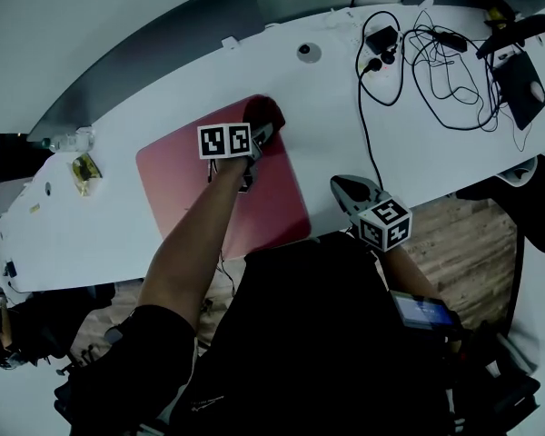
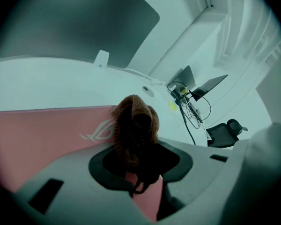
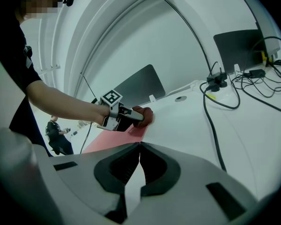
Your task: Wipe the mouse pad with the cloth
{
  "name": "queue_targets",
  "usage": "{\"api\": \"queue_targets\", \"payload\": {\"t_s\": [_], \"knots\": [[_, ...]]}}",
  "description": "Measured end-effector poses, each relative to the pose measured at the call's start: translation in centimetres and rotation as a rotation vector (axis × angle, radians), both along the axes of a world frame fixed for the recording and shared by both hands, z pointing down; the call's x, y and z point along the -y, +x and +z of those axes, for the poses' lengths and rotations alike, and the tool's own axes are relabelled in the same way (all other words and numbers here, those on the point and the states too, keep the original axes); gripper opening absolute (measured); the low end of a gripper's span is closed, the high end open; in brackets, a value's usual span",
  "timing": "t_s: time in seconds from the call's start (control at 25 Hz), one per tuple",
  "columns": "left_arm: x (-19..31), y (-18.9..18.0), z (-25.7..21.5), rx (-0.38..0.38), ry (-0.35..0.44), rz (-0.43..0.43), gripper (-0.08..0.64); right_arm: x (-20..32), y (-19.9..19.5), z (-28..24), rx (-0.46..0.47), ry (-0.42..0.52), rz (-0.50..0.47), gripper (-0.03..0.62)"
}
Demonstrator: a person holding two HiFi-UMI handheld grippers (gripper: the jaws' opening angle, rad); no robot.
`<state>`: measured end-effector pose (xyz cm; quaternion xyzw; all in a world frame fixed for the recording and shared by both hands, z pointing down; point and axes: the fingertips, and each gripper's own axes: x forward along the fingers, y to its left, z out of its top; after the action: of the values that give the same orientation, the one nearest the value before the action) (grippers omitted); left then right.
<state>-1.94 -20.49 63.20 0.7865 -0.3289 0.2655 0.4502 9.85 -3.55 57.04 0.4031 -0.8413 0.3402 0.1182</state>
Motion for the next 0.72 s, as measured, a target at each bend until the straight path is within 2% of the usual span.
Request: {"api": "queue_targets", "payload": {"t_s": [0.36,0.72], "knots": [[0.6,0.2,0.3,0.049,0.027,0.022,0.137,0.0,0.3,0.1,-0.002,-0.005,0.005,0.026],[1.7,-2.4,0.4,0.085,0.037,-0.031,0.137,0.2,-0.2,0.0,-0.006,-0.007,-0.004,0.026]]}}
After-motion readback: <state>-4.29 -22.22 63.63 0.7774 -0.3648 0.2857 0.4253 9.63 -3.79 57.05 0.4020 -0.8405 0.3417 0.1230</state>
